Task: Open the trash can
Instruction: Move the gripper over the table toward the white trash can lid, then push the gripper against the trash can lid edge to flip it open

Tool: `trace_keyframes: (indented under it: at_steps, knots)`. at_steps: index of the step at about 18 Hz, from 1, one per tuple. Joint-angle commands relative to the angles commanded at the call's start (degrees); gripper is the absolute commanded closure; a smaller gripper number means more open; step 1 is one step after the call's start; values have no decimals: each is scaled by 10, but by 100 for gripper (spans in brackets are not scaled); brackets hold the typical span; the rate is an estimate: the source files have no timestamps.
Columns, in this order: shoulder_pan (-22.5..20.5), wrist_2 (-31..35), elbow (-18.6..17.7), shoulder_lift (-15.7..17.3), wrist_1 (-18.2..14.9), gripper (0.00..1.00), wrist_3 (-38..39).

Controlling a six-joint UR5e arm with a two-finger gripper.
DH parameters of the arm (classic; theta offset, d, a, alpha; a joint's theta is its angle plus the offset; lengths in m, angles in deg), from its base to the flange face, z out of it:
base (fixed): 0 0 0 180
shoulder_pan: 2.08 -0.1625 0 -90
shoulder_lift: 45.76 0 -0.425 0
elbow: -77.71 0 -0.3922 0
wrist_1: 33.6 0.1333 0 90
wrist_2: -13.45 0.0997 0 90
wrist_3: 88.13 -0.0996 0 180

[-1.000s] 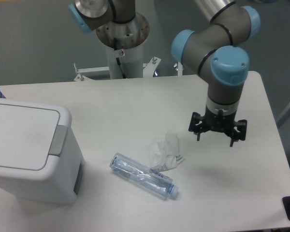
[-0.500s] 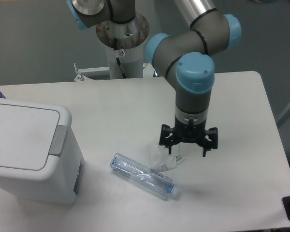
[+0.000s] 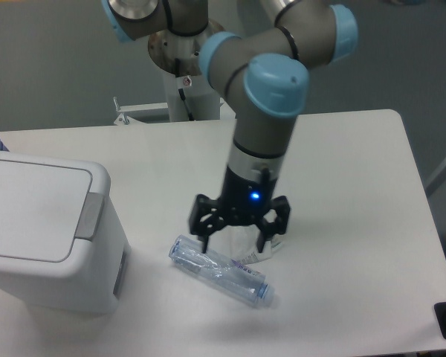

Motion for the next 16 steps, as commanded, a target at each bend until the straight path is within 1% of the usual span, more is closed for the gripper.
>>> trace_keyframes:
  at_steps: [4, 8, 10, 16]
  knots:
    - [27, -1, -3, 21, 0, 0, 17]
    - [54, -1, -8, 41, 0, 0, 17]
    - [64, 0, -10, 41, 0, 0, 18]
    - [71, 4, -20, 41, 2, 0, 17]
